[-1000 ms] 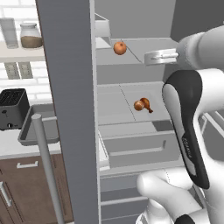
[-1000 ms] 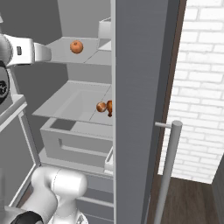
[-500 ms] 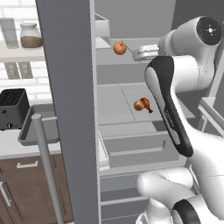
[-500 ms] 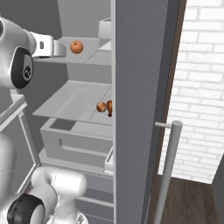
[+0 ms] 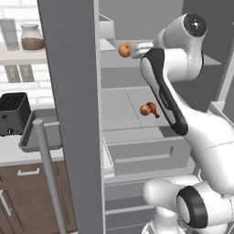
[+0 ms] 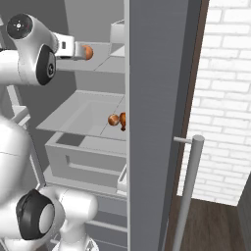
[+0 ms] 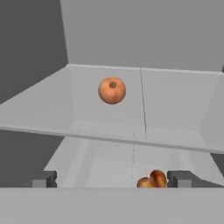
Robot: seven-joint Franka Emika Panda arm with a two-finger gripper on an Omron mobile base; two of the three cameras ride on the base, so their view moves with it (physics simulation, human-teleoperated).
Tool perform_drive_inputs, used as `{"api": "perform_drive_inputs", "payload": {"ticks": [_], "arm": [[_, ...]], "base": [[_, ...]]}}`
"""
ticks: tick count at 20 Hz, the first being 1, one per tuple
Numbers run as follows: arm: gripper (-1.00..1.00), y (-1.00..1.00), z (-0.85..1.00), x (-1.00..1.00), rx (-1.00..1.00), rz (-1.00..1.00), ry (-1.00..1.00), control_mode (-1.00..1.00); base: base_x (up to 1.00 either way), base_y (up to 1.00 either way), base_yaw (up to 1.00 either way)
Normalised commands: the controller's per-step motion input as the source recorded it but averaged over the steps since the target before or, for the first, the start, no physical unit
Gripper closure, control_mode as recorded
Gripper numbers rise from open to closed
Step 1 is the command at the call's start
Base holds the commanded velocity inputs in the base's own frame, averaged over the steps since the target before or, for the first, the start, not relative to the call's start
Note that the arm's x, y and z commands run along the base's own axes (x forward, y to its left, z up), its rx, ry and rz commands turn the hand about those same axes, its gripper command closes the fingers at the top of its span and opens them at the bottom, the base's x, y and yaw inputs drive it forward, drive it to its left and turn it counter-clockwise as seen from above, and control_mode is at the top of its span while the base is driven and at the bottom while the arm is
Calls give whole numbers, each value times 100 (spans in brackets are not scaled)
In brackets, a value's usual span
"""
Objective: Place one onion and one chicken drumstick in each tupperware on the nearby counter, to pack two identical lunches.
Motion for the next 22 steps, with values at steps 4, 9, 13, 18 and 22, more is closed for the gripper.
{"api": "perform_drive_inputs", "payload": {"ticks": [4,9,13,18,22], "arm": [[-100,5,-19,67,0,0,0,-100],[-100,17,-3,68,0,0,5,-100],[-100,9,0,62,0,0,4,-100],[-100,2,-1,54,0,0,5,-100],[-100,1,-1,55,0,0,3,-100]], "base": [[0,0,0],[0,0,0],[0,0,0],[0,0,0],[0,0,0]]}}
